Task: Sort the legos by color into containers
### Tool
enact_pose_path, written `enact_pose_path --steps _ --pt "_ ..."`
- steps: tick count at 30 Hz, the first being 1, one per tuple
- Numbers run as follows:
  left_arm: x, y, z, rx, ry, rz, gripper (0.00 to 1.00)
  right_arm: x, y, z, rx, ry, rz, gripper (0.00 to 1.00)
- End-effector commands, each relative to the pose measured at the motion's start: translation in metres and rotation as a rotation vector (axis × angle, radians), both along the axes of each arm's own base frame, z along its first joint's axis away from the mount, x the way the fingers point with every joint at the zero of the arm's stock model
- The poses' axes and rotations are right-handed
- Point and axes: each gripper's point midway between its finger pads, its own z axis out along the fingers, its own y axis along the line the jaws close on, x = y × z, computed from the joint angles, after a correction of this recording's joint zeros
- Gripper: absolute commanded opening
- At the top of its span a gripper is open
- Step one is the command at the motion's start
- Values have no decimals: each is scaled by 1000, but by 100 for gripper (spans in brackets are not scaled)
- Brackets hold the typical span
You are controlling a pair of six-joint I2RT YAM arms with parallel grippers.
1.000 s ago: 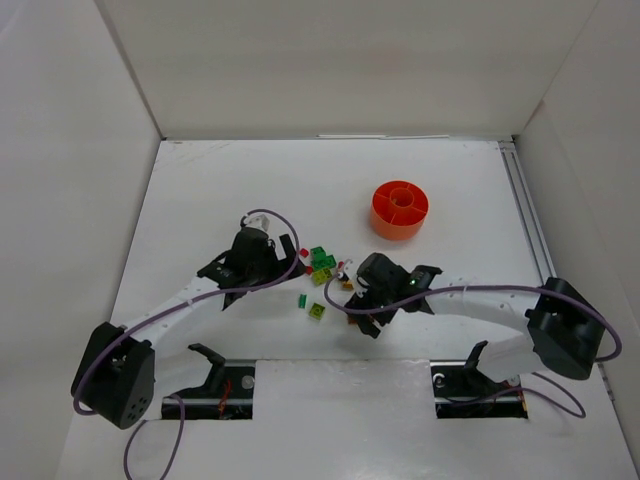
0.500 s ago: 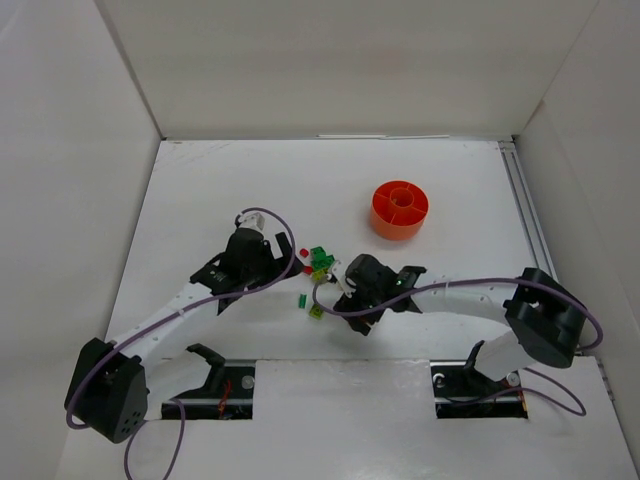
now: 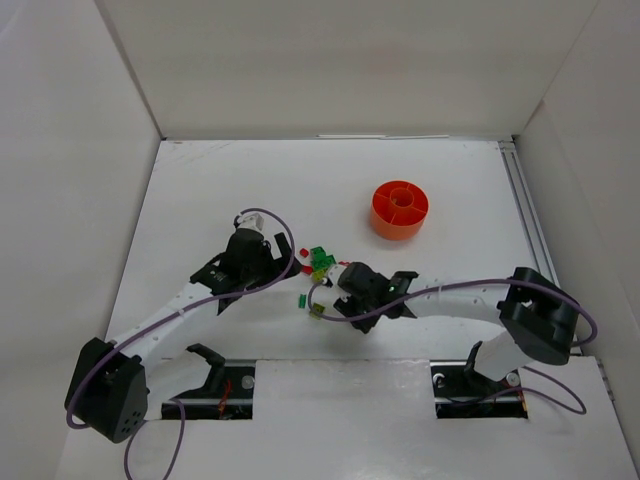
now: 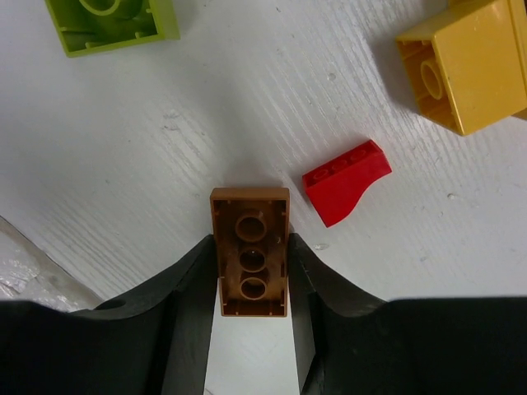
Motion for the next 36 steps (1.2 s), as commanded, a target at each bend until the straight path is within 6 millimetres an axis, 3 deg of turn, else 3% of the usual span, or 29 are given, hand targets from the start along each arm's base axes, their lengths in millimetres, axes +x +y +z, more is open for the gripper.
enact_pose_path --steps 1,2,6,9,11,12,15,16,19,20,24,27,28,32,36 --pt "4 -3 12 -12 -28 3 100 -3 -10 2 -35 4 -49 30" --pt "5 -1 12 -7 -31 10 100 -4 -12 2 -43 8 -49 23" --pt "5 -1 15 -11 -39 10 100 2 0 34 50 -52 -8 20" --pt "5 -3 19 -26 -52 3 100 14 22 75 195 -169 88 20" --pt "6 -6 23 -35 -57 -4 100 31 40 119 296 -302 129 19" --pt "6 -6 23 -35 -57 -4 100 33 41 125 308 -332 150 19" --pt "7 -8 30 -44 -75 -17 100 70 43 176 371 -511 142 19" --pt "11 -10 36 -54 -92 -17 100 95 38 195 396 -583 119 19" --pt "12 -13 42 -66 -100 -25 100 137 24 217 435 -642 97 19" --pt "14 -14 44 -67 -101 -25 100 167 5 232 440 -679 36 19" --pt "18 -16 44 -69 -91 -19 100 231 -23 235 417 -712 -46 19" --pt "20 -15 36 -45 -62 -11 100 268 -45 239 371 -774 -138 19" --pt "23 -17 36 -41 -55 -11 100 281 -46 227 358 -763 -164 19" --pt "31 -20 36 -27 -42 -4 100 308 -53 209 365 -757 -205 19" --pt "33 -18 35 -5 -29 -3 100 319 -66 192 342 -765 -261 19"
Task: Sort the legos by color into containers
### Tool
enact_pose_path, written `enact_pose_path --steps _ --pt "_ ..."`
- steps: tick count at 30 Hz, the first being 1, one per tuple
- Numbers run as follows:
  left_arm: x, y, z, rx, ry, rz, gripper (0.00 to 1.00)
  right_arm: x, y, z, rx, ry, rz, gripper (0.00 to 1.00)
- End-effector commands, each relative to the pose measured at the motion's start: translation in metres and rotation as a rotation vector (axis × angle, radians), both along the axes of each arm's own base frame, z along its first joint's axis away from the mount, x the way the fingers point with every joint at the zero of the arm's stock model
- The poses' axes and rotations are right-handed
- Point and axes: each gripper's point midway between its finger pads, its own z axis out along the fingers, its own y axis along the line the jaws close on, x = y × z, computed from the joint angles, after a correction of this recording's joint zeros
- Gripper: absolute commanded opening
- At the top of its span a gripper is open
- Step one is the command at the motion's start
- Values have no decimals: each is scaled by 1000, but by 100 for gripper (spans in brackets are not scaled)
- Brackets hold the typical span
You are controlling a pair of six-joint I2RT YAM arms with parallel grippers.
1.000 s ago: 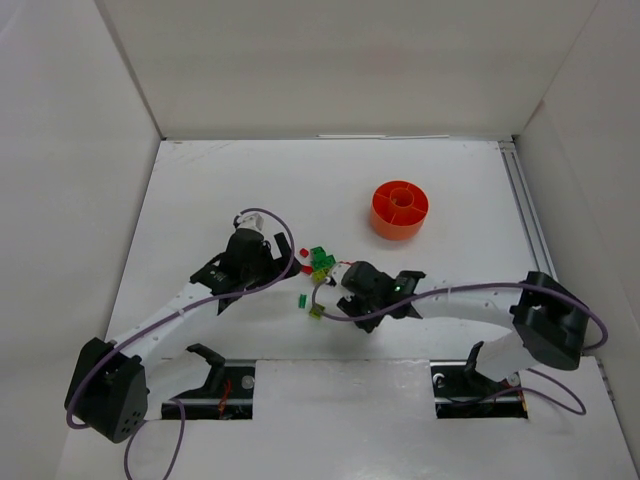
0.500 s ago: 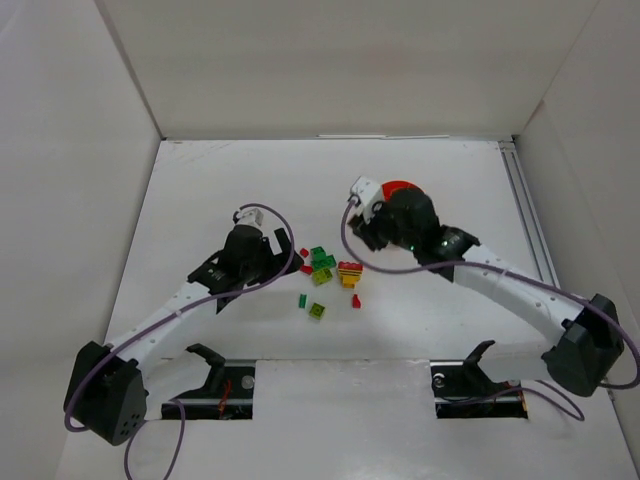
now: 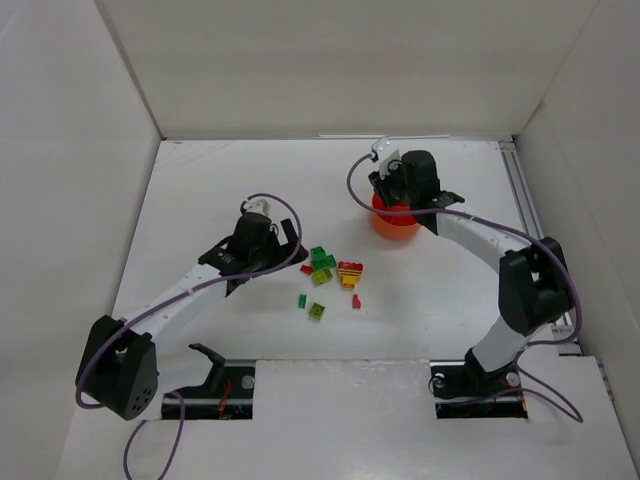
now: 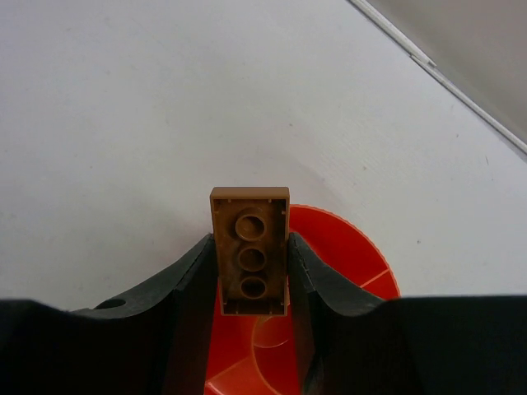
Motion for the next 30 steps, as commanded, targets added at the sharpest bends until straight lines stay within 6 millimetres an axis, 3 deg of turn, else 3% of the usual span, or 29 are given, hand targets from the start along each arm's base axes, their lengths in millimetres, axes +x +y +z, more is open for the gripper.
enact_pose_path --steps 1,5,8,15,30 --pt "9 -5 16 -4 -31 -2 100 21 -6 37 59 -134 -36 19" --pt "11 -8 21 -8 -39 -17 100 23 -23 30 62 -140 -62 20" --pt "12 -10 21 -13 -35 -24 100 25 -32 39 82 -164 -78 22" --pt "11 -12 16 -11 -15 -33 100 27 -56 19 83 -117 -109 24" --pt "4 -13 23 -52 -28 -37 100 19 -48 11 125 -80 -27 34"
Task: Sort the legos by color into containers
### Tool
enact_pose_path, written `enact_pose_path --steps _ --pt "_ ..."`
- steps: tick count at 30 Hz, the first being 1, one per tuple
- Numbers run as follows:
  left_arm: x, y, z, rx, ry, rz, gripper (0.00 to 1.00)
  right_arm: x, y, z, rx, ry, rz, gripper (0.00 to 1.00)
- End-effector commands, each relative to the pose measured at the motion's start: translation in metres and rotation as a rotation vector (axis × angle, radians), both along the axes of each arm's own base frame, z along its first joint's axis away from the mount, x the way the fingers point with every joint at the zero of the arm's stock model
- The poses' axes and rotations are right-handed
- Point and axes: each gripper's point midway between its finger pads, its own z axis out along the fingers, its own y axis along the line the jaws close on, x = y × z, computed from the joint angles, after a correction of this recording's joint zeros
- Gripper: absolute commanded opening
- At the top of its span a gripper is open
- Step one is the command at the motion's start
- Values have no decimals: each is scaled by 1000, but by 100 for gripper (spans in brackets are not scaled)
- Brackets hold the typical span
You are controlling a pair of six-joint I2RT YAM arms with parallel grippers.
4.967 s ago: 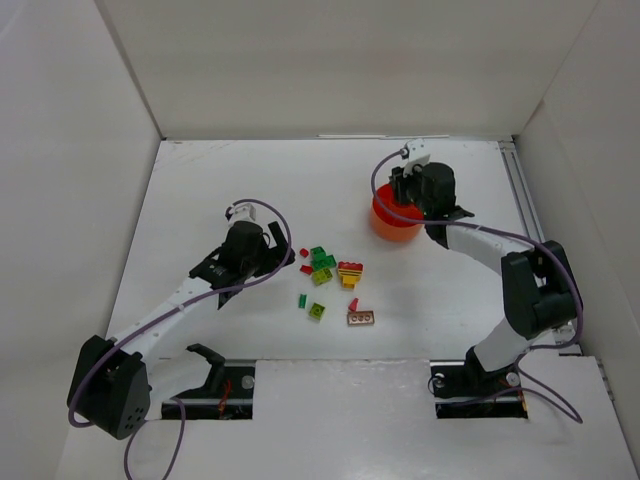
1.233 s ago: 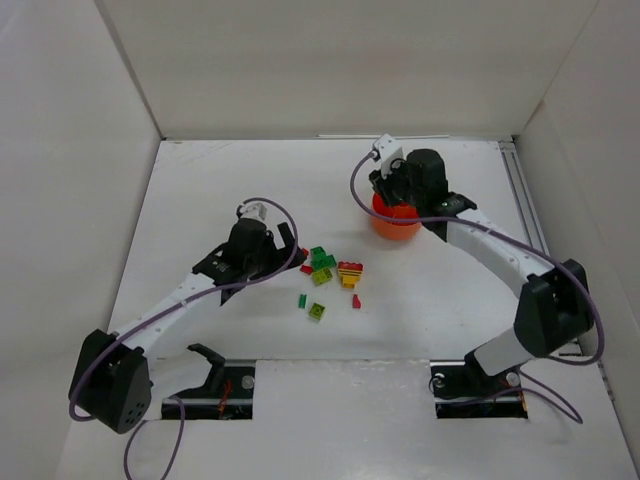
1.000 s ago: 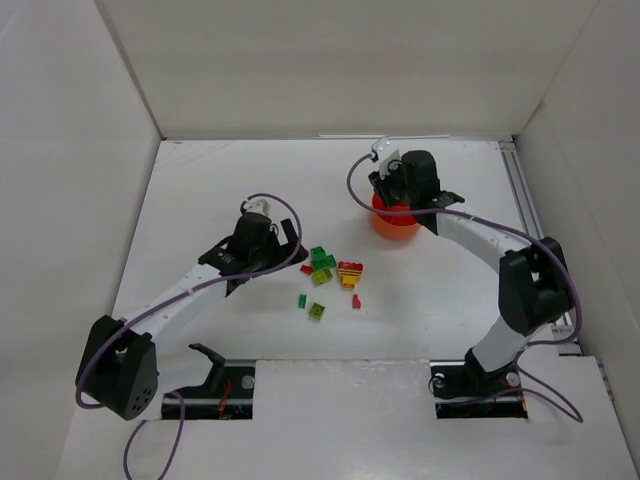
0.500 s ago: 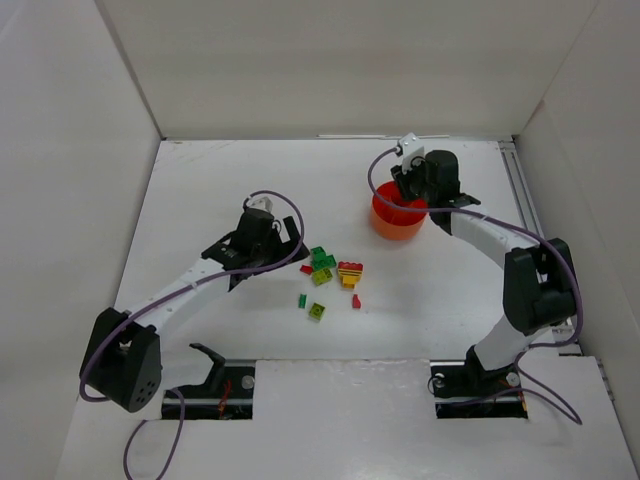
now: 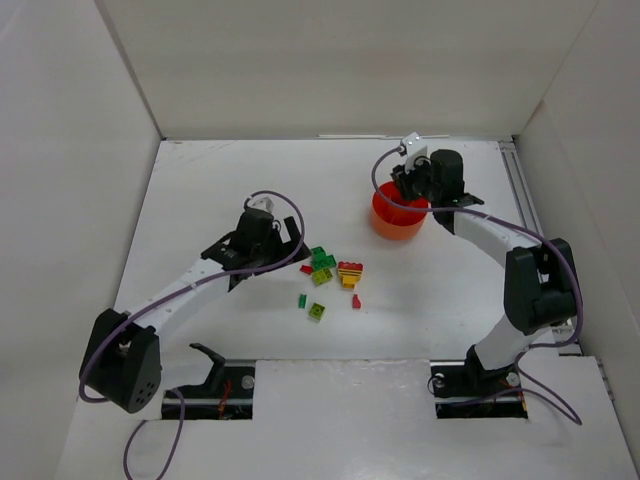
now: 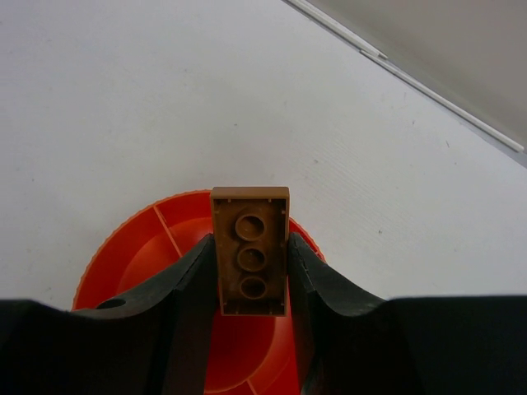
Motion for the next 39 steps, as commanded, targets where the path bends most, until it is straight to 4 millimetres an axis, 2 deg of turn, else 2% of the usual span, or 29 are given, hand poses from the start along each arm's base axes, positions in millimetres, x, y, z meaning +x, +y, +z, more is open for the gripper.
enact_pose_path --steps 1,8,9,10,16,17,19,22,24,25,26,30,31,33,34,36,37,39 --pt "-2 -4 17 -39 -46 -15 100 -3 5 15 37 -45 37 34" --pt "-4 -3 14 -45 -42 -8 100 -9 3 6 44 -19 21 38" --pt "-4 -3 14 -45 -42 -8 100 -9 3 11 46 -29 21 38" --pt "-4 -3 14 -45 -42 -8 100 -12 2 5 43 -18 21 40" --pt "-6 -2 10 -40 -34 -8 100 -17 1 23 52 -55 21 54" --pt "-9 -2 7 -41 -23 -15 100 -19 1 19 58 -42 18 57" --pt "-9 -2 7 -41 -23 -15 100 -21 0 32 65 -70 19 65" --pt "-12 -3 3 -42 -12 -21 100 -26 -1 43 70 -94 19 67" --pt "-11 -5 5 -53 -18 -28 100 -31 -1 43 73 -93 28 67" --pt "-13 -4 -1 -45 -2 -28 98 -34 -2 53 79 -117 29 67" --pt "-14 -5 -4 -40 6 -43 95 -37 -2 53 79 -117 29 67" --pt "-14 -12 -7 -16 10 -65 89 -57 4 62 127 -105 13 70" --pt "-16 -10 -11 -6 27 -65 89 -68 12 50 126 -67 24 71" --pt "-17 -16 -15 25 37 -78 84 -86 14 46 151 -26 -29 74" --pt "-22 -18 -19 35 54 -90 83 -97 27 41 157 -6 -5 77" --pt "-26 -26 -24 53 63 -116 82 -117 30 24 156 61 -11 79" --pt "-26 -30 -20 54 49 -137 82 -125 34 19 140 76 -8 81" --pt "-30 -34 -29 77 67 -153 80 -141 28 6 153 137 -46 81"
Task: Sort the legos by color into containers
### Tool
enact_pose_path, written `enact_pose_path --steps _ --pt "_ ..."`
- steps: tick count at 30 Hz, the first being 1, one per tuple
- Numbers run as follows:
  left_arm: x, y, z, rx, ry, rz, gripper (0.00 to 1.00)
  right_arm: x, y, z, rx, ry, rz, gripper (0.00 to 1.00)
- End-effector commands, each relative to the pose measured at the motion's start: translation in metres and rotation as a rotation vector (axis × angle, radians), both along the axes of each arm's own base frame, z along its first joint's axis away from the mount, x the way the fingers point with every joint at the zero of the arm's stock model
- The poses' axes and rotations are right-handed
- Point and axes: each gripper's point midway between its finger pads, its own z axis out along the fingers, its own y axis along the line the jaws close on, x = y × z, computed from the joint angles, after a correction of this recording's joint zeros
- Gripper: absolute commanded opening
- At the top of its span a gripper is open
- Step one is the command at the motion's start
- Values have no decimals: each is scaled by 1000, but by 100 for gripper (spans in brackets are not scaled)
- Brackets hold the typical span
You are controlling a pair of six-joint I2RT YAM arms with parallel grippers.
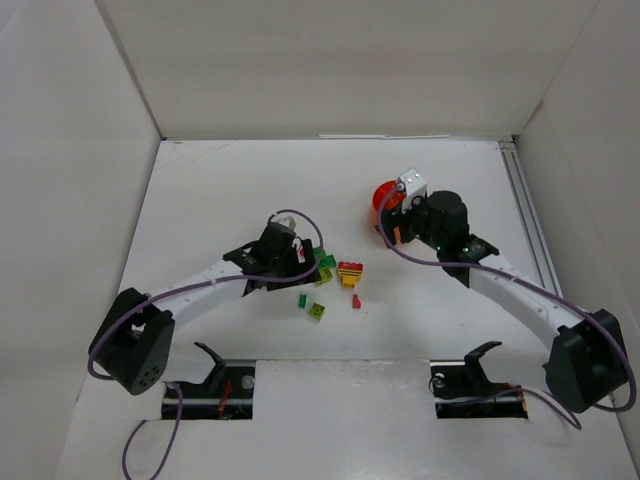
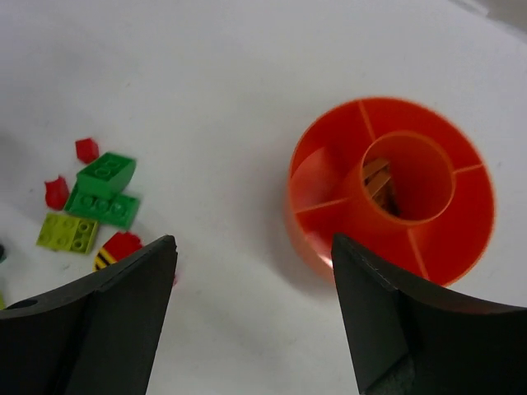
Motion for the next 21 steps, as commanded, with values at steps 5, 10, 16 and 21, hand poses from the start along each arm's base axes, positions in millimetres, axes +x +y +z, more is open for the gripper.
enact_pose_path --steps 5,10,16,21 --pt "-13 -15 -3 98 -15 -63 79 -37 -14 -24 24 134 -92 82" --pt "-38 -18 -9 168 13 -72 75 -46 -18 -33 -11 149 -110 82" --pt "-58 -23 -14 175 32 -79 73 -52 -25 -43 -71 174 -152 82" --pt "-60 -23 -14 163 22 -70 68 -55 -28 -46 -85 175 -164 82"
